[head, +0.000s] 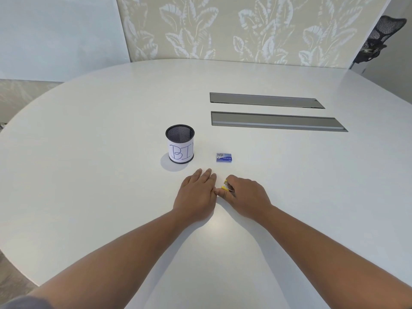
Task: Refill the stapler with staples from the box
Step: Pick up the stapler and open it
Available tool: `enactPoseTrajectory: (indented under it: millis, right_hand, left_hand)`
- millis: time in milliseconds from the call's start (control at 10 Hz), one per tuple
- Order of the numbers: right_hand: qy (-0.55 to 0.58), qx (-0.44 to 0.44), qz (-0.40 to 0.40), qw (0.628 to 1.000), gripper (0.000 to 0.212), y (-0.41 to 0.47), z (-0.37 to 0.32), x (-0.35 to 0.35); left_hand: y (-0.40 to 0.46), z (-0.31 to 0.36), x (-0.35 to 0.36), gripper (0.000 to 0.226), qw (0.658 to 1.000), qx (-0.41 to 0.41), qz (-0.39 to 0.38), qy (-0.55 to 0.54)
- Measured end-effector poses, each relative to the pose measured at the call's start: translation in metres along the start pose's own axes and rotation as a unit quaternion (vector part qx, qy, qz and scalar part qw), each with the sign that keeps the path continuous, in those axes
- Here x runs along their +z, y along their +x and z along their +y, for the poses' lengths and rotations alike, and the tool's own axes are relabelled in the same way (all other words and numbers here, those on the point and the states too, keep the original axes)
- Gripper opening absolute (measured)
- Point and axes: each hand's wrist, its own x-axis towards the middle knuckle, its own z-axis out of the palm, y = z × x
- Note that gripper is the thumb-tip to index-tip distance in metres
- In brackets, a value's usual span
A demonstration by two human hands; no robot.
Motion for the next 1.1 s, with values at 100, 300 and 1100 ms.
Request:
enactPoseTrajectory:
  millis: [100, 300, 1100]
  right_hand:
    - [0.02, -0.001, 0.017, 1.0, 0.054, -0.0007, 0.0032, 0.0013]
    - [0.035, 0.01, 0.006, 0.999, 0.051, 0.0004, 0.0028, 0.0009]
    - [0.012, -0.009, -0.037, 0.999, 0.048, 0.0038, 0.0038, -0.0035]
  left_hand:
    - [0.0001, -0.0005, 0.0006, 0.055, 1.0, -0.002, 0.004, -0.004]
    - [0.0001, -0.0003, 0.0003, 0.055, 1.0, 0.0, 0.004, 0.002]
    - [0.0, -0.0002, 0.0016, 0.055, 1.0, -0.005, 0.004, 0.0]
